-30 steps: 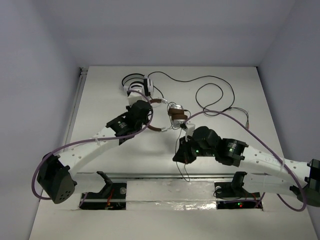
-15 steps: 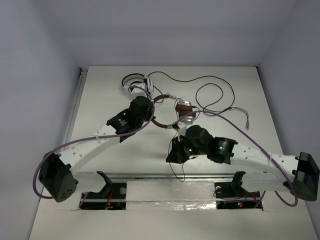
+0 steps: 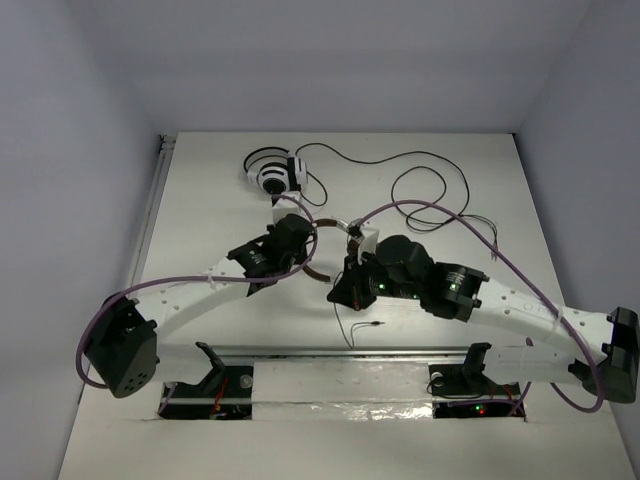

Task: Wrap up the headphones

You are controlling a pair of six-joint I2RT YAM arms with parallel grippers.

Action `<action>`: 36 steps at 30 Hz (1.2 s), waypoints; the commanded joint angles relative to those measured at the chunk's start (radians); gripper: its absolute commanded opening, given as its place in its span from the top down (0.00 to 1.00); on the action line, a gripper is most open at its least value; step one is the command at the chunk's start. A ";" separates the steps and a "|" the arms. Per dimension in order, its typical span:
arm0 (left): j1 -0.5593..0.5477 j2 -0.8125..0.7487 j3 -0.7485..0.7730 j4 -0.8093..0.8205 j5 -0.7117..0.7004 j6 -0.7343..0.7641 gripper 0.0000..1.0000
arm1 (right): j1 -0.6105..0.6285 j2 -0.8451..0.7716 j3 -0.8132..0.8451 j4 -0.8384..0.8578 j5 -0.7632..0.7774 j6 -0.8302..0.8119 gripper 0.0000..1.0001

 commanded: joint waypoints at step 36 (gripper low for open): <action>-0.264 0.017 -0.096 0.009 0.065 -0.152 1.00 | -0.380 -0.081 -0.246 0.584 0.496 0.483 0.60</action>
